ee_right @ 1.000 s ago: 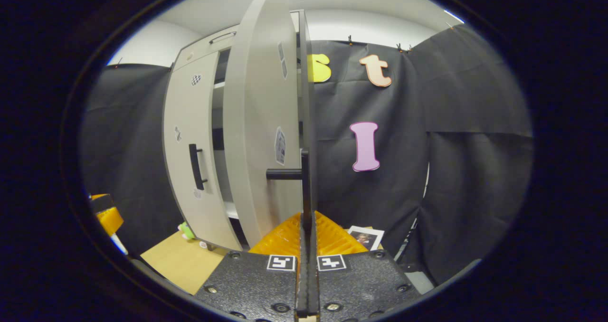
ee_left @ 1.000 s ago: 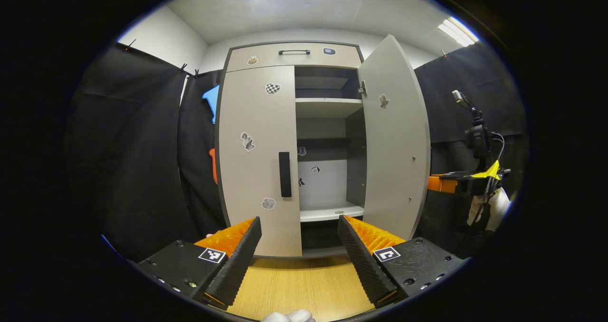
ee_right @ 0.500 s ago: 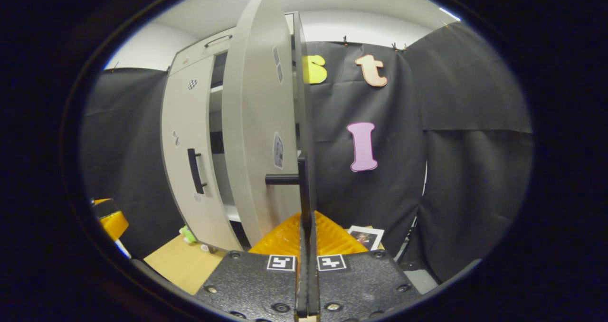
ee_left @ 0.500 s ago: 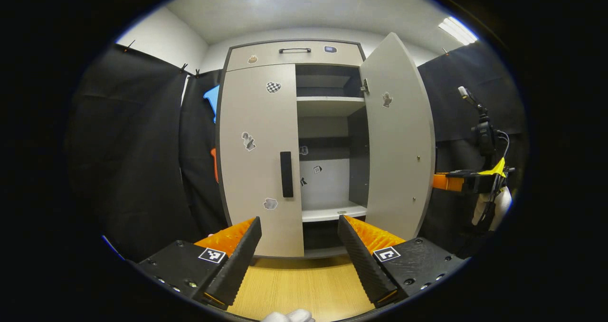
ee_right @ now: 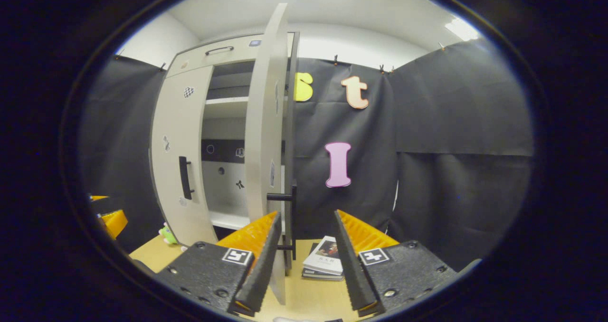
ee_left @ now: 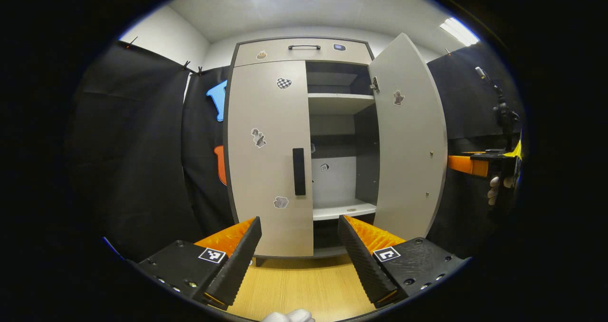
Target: Open the right door of the double-door shoe cabinet with the right hand, and open the left door with the left hand.
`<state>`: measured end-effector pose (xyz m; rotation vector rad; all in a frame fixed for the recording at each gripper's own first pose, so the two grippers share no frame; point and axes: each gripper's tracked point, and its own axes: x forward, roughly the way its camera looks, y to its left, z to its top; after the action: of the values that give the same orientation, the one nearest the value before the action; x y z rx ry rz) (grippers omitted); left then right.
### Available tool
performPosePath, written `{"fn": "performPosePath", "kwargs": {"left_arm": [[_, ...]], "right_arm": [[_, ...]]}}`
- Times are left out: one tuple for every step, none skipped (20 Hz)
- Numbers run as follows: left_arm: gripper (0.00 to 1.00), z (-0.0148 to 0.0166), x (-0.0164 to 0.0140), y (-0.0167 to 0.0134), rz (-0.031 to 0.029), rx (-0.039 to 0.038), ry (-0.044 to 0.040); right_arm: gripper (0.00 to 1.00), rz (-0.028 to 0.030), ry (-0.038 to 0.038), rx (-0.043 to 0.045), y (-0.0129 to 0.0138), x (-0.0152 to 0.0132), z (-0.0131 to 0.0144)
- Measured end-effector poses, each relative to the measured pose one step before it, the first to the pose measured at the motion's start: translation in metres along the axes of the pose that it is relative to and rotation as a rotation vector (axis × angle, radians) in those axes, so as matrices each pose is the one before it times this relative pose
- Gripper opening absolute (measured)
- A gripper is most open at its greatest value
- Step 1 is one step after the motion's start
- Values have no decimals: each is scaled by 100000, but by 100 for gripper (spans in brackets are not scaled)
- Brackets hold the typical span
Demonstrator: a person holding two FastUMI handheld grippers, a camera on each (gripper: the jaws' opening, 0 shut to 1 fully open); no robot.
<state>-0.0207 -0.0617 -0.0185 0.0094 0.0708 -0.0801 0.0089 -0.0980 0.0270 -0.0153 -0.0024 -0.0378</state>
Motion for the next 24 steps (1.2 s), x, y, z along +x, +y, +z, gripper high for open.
{"fn": "performPosePath", "kwargs": {"left_arm": [[97,-100,151,440,-98,-191,132],[97,-155,160,413,-12,151,385],[97,-164,113,518,178,334,278],[97,-147,94,422,73,446,154],[97,-131,175,430,251,381,95],[97,-75,167,583,251,427,176],[97,-211,170,524,510,466,196],[97,-147,216,454,364,419,135],[97,-255,323,391,64,210,254],[97,-180,294,257,41,87,449],[97,-175,343,156,-104,23,197],[97,-81,326,87,-231,75,163],[97,-177,464,97,-132,75,239],[97,-78,506,-11,-483,37,18],[97,-53,759,-32,-503,-29,212],[97,41,881,-156,-776,-317,-134],[97,129,971,-227,-982,-368,-419],[97,-46,1135,-284,-748,-270,354],[97,126,1083,-117,-240,-541,-222],[97,254,1107,-273,-584,-873,-196],[97,365,1233,-372,-866,-1003,-914],[97,440,1289,-237,-649,-815,-1183],[97,303,1235,-280,-711,-779,-566],[97,266,1342,-385,-648,-622,-348]], "right_arm": [[77,593,99,137,817,-655,-174],[78,70,330,-56,803,-601,-265],[81,60,296,-32,775,-550,-297],[82,651,161,354,996,-559,-290],[85,751,446,659,1128,-469,-557],[85,1533,721,324,1167,-402,-605],[85,1298,1047,-18,1217,-296,-782],[85,1451,1186,-447,1097,-182,-720],[85,1533,1521,-322,1066,-232,-849],[85,1544,1275,-180,926,-120,-537],[85,1197,1194,421,687,-46,-599],[84,823,945,774,491,-65,-240],[84,808,504,815,530,65,-161],[84,105,447,258,222,2,-13],[85,-481,156,-106,-7,-127,6],[84,-858,-140,124,-87,66,307],[85,-711,-234,254,-47,126,169],[85,-1104,-216,208,-268,6,283],[85,-1243,-159,-76,-327,-136,204],[84,-1010,-268,19,-239,-94,173],[85,-1150,-322,-29,-337,-93,134],[85,-1395,117,-242,-339,47,171],[85,-1030,376,-468,-178,-17,11],[85,-1233,123,-255,-284,30,96]]}}
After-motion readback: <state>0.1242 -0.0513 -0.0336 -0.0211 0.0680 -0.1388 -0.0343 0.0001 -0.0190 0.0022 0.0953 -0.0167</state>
